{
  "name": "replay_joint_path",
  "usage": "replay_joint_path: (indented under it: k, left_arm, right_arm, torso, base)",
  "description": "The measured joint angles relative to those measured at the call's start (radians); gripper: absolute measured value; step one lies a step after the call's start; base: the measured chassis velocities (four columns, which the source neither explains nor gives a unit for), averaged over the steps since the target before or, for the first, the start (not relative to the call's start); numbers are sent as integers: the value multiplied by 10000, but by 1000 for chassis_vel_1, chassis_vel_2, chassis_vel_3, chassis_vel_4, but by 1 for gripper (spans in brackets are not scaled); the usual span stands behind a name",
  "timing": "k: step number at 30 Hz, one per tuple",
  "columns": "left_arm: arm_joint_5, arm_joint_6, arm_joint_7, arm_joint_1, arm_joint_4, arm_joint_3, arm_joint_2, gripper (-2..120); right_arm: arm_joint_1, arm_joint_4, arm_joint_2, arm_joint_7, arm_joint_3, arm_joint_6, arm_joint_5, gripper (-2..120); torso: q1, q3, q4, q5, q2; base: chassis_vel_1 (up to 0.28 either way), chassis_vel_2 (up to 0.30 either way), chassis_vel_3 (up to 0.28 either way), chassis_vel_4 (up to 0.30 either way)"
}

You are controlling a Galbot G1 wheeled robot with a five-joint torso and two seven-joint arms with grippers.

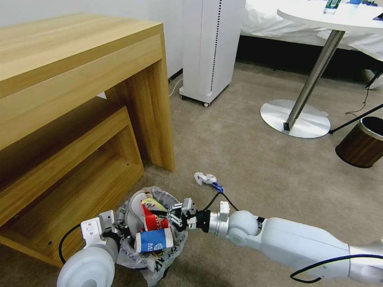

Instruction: Pick up the trash bin and place the garbage on the floor into it.

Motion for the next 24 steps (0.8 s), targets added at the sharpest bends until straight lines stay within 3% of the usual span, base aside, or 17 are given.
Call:
replay_joint_path:
  k: [14, 24]
  left_arm:
    - [187, 23, 0, 109, 52, 50, -136, 0]
    - [362, 42, -18, 234, 34, 85, -244, 0]
  right_arm:
    - [17, 37, 150, 181, -601, -119, 197, 0]
    - [123, 193, 4, 462, -664, -228, 297, 37]
  torso:
    - [0, 0, 0, 0, 0]
    - [0, -1, 0, 0, 0]
  base:
    - [0, 0, 0, 0]
    - [0, 0, 0, 0]
